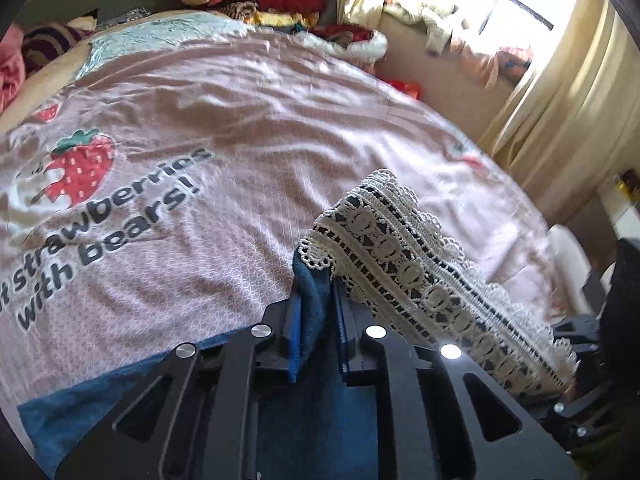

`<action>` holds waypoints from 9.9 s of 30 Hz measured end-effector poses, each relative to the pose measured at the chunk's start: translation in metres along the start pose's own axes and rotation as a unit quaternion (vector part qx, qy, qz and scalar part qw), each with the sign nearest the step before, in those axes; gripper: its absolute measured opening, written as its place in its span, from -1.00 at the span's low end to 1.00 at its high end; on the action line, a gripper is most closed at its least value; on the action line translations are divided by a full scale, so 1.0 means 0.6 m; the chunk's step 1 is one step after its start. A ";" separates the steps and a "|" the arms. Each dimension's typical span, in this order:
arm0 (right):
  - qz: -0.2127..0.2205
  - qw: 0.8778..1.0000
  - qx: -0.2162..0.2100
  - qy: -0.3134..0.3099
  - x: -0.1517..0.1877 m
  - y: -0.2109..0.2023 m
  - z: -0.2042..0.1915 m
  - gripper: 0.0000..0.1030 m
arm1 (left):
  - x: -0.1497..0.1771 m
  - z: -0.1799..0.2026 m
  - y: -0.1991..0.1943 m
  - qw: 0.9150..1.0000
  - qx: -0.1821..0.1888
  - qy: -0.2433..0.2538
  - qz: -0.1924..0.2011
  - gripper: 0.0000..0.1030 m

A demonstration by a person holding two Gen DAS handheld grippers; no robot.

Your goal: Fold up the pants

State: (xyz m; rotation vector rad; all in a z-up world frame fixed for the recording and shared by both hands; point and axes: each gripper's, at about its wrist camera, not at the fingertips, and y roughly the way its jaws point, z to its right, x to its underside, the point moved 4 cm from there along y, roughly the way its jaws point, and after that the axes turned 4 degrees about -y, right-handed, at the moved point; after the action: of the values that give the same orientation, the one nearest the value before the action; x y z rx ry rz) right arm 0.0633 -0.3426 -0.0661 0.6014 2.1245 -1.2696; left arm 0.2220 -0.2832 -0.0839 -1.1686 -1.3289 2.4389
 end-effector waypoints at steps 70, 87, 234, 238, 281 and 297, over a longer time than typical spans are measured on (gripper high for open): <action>-0.093 0.991 0.033 -0.089 -0.127 0.277 -0.118 -0.35 | 0.197 -0.290 -0.235 0.958 -0.078 -0.243 0.135 -0.48; -0.056 0.988 0.030 -0.139 -0.041 0.100 -0.166 0.37 | 0.280 -0.187 -0.390 0.947 -0.155 -0.230 0.160 0.51; -0.037 0.973 -0.185 -0.132 -0.178 0.157 -0.260 0.26 | 0.314 -0.040 -0.347 0.964 0.008 -0.227 0.140 0.55; -0.047 0.984 -0.139 -0.099 -0.139 0.146 -0.205 0.31 | 0.314 -0.012 -0.309 0.977 -0.010 -0.190 0.100 0.61; 0.002 0.984 -0.007 -0.177 -0.074 0.015 -0.203 0.78 | 0.327 -0.020 -0.380 0.965 -0.151 -0.180 0.113 0.91; 0.004 0.949 -0.038 -0.313 -0.011 -0.002 -0.296 0.78 | 0.349 -0.102 -0.445 0.940 -0.190 -0.237 0.156 0.90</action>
State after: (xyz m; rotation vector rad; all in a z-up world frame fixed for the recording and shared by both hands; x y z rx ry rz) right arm 0.0225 -0.1853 0.0054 0.1350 1.6229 -1.1697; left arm 0.0558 0.0117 -0.0191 -0.9479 -1.9566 2.9126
